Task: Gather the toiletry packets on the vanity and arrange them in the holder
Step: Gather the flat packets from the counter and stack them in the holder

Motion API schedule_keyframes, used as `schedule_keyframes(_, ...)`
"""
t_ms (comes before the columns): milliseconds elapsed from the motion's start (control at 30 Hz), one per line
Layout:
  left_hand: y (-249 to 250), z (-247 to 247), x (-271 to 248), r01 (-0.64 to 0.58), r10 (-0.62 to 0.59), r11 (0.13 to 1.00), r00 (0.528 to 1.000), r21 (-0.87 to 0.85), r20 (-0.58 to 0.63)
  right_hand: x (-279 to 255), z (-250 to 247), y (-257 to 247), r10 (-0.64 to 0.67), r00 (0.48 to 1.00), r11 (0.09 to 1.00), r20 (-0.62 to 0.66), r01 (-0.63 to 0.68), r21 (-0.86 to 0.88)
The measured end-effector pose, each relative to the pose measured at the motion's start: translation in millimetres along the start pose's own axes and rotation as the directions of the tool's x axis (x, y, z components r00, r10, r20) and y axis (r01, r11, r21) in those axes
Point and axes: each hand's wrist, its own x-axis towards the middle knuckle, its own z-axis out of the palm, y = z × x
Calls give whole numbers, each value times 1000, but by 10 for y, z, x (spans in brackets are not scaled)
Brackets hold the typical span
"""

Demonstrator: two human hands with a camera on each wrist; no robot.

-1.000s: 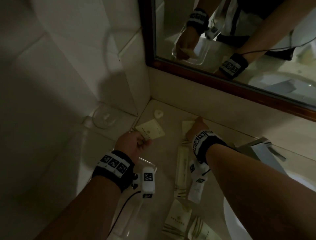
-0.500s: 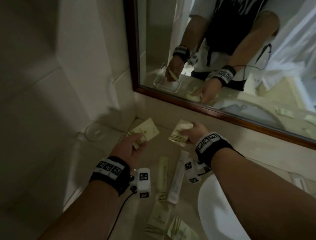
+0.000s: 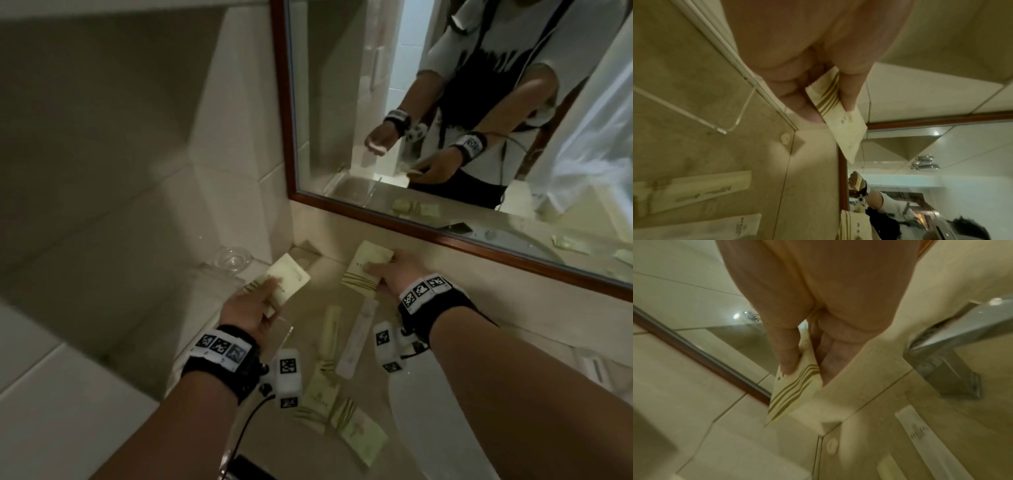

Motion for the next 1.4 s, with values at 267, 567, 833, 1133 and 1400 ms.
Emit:
schedule_keyframes(267,-227,-810,-585,-79,83,997,957,28,-277,-610,292,191,37,996,982,79,-22,-188)
schedule_keyframes(567,-380,-1410,-175,26,-13,999,951,36,-310,-551,956,487,116,991,909,64,-80,-409)
schedule_keyframes(833,-528,-1665,702,202,-131,945,955,256,-266,-136,1575,585,331,934,925,136,-292,-245)
schedule_keyframes(1133,-625,-1617,1213,304,-243,927,933,218,-267,127,1880,664,326,936,908,131,-271,-319)
schedule_keyframes(1400,-567,-1667,1142,229,-151,858,968,461,-200,220,2028,652,318,935,895,155,-242,-375)
